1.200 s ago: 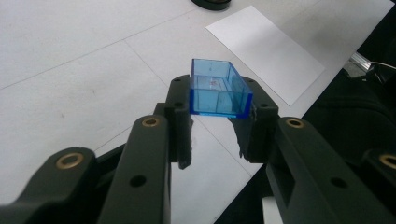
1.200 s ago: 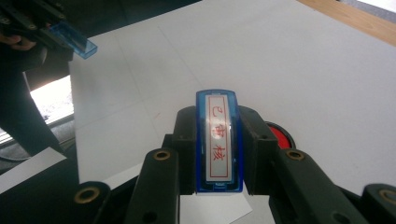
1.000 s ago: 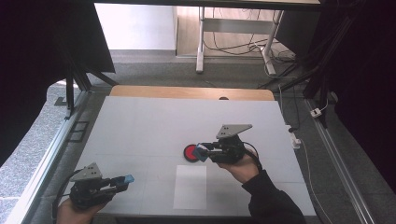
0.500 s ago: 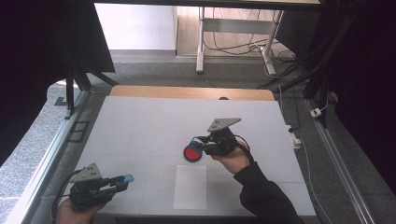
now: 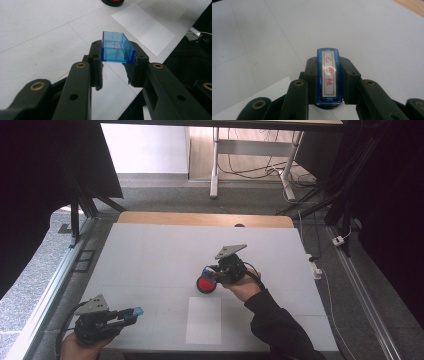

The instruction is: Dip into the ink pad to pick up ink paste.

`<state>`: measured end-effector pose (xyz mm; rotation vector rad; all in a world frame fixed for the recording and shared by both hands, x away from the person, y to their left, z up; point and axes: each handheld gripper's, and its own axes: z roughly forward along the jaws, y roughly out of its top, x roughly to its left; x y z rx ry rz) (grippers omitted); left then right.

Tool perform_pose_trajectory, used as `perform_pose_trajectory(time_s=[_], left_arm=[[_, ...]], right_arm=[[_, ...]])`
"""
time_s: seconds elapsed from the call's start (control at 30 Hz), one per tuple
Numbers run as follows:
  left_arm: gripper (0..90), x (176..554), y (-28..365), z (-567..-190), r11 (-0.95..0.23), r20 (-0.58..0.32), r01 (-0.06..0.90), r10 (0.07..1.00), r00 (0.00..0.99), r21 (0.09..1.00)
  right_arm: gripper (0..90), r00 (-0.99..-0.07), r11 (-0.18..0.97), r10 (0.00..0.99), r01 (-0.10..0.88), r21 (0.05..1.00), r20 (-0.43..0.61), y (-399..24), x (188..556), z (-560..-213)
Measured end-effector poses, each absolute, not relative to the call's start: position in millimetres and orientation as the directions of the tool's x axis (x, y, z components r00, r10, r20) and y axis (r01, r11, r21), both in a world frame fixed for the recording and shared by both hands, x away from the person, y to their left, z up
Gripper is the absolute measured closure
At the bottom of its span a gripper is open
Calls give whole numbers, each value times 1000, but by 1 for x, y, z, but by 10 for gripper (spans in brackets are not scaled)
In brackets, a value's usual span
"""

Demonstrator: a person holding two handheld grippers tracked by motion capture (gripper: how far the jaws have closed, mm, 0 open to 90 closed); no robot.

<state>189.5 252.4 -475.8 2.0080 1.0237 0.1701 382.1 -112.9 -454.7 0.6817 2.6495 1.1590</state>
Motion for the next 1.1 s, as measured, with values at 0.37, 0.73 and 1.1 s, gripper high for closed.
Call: perform_pose_trajectory(time_s=[0.37, 0.73, 1.1], left_arm=[[683, 190, 252, -476, -301, -243, 604, 716, 654, 738], [683, 190, 252, -476, -303, -244, 607, 717, 653, 735], [684, 190, 251, -476, -309, -240, 606, 716, 656, 733]], right_arm=[[705, -879, 619, 477, 358, 699, 28, -105, 393, -471], [705, -878, 641, 479, 370, 672, 27, -102, 398, -481], [707, -864, 632, 499, 415, 654, 66, -101, 404, -484]])
